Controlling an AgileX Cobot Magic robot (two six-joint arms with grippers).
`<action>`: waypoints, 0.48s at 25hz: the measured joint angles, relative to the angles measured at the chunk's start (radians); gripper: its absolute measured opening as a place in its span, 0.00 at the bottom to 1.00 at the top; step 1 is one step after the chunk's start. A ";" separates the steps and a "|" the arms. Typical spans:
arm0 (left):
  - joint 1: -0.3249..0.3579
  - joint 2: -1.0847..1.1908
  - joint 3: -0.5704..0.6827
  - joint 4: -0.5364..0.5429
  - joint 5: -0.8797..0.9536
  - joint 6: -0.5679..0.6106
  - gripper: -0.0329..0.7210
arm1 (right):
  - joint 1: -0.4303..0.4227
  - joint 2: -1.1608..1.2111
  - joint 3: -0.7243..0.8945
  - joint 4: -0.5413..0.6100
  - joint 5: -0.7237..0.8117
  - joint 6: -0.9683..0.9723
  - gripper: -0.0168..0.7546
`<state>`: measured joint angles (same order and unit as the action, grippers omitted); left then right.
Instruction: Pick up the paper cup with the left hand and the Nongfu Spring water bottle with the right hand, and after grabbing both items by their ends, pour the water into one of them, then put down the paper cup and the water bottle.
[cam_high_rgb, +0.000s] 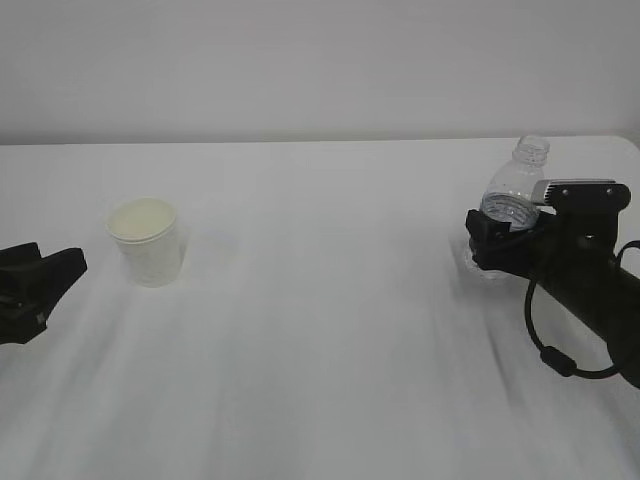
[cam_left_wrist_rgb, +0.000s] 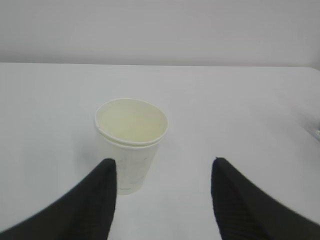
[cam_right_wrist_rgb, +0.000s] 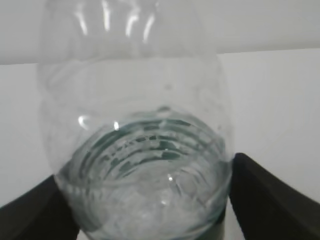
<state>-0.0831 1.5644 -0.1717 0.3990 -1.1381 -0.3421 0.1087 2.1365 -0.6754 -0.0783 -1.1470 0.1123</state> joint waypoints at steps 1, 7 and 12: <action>0.000 0.000 0.000 0.000 0.000 0.000 0.62 | 0.000 0.008 -0.002 0.000 0.000 0.000 0.86; 0.000 0.000 0.000 0.002 0.000 0.000 0.62 | 0.000 0.042 -0.012 0.000 0.000 0.000 0.86; 0.000 0.000 0.000 0.002 0.000 0.000 0.62 | 0.000 0.042 -0.035 0.000 0.002 0.000 0.86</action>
<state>-0.0831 1.5644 -0.1717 0.4006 -1.1381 -0.3421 0.1087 2.1785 -0.7105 -0.0783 -1.1452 0.1123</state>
